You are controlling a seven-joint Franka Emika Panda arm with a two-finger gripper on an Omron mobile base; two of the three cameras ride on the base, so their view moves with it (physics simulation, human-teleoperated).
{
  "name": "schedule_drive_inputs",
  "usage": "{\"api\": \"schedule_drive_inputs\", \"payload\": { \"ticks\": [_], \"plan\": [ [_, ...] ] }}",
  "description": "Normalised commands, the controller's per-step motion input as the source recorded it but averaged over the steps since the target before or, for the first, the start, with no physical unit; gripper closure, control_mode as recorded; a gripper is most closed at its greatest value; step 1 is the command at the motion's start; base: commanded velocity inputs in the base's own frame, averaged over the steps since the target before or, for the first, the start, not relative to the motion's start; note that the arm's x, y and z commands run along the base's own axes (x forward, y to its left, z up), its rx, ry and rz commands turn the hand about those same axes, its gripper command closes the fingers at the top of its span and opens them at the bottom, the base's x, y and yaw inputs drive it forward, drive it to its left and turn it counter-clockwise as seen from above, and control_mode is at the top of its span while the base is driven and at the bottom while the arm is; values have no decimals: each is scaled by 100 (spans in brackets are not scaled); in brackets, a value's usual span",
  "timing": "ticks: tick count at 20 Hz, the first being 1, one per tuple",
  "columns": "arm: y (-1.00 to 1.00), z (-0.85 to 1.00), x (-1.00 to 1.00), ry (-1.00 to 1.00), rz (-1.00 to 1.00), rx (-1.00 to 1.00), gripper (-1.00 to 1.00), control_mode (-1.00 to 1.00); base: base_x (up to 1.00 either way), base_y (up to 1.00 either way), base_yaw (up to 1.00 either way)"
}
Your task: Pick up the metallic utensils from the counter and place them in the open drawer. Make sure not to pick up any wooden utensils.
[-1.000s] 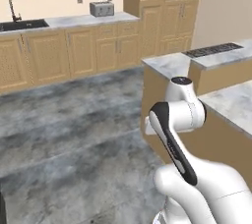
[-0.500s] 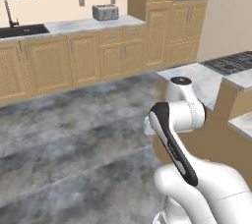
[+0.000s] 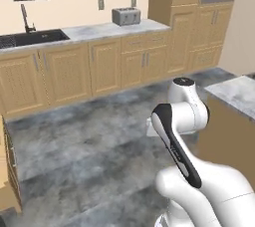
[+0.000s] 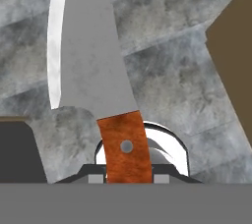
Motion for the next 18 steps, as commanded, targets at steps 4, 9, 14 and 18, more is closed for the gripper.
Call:
{"api": "schedule_drive_inputs", "payload": {
  "ticks": [4, 9, 14, 18],
  "plan": [
    [0, 0, 0, 0, 0, 0, 100, 100, 100, 92, 1],
    [0, 0, 0, 0, 0, 0, 100, 100, 100, 76, 11],
    [0, 0, 0, 0, 0, 0, 100, 100, 100, 25, 19],
    [0, 0, 0, 0, 0, 0, 100, 100, 100, 12, 25]
  ]
}}
